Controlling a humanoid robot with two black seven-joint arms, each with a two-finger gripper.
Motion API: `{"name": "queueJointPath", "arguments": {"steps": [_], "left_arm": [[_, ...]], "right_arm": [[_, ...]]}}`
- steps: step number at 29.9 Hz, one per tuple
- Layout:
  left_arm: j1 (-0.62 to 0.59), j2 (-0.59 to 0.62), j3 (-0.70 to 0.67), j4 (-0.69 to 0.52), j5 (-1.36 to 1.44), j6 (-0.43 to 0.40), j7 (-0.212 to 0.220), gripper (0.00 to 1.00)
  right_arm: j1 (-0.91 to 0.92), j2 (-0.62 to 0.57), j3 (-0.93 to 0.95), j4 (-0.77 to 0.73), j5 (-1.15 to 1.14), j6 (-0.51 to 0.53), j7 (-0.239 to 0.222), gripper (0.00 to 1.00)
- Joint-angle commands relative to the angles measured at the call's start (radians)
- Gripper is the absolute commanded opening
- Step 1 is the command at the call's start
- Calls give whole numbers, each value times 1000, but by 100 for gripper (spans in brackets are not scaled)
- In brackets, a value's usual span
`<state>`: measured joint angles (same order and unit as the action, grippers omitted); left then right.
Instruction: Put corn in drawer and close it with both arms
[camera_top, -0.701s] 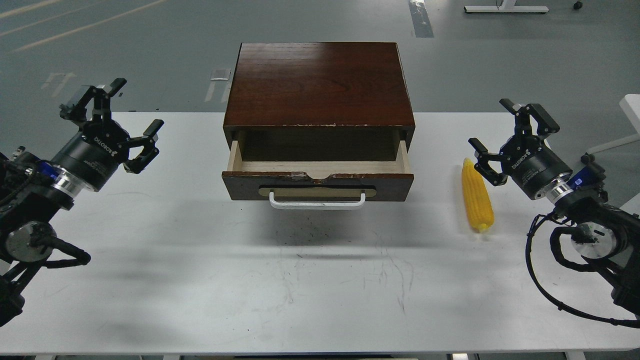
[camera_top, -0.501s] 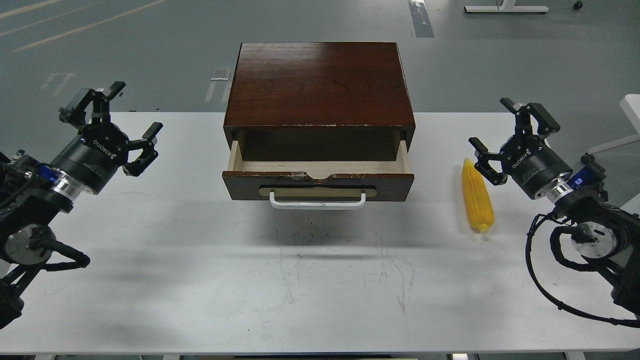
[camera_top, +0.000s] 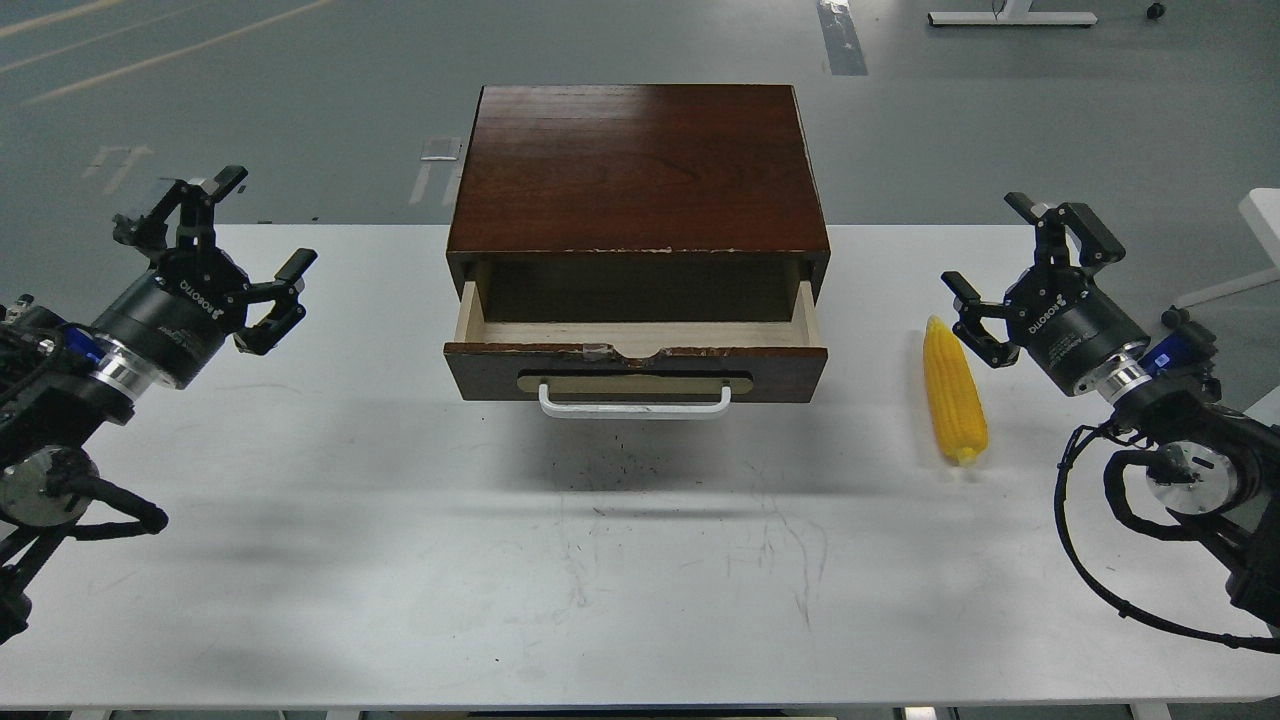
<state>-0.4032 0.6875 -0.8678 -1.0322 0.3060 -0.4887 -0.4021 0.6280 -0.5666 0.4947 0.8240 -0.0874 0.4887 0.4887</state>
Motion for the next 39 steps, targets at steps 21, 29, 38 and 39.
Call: {"name": "queueJointPath", "arguments": {"steps": [21, 29, 38, 39], "left_arm": [[-78, -46, 1, -25, 36, 0, -6, 99], [-83, -69, 1, -25, 42, 0, -6, 99], [-83, -80, 1, -25, 44, 0, -6, 99], [-83, -80, 1, -26, 44, 0, -6, 99]], "right_arm": [[413, -329, -258, 73, -714, 0, 0, 100], [584, -245, -637, 12, -978, 0, 0, 100], [569, -70, -887, -130, -1002, -111, 0, 100], [565, -62, -889, -138, -1002, -113, 0, 100]]}}
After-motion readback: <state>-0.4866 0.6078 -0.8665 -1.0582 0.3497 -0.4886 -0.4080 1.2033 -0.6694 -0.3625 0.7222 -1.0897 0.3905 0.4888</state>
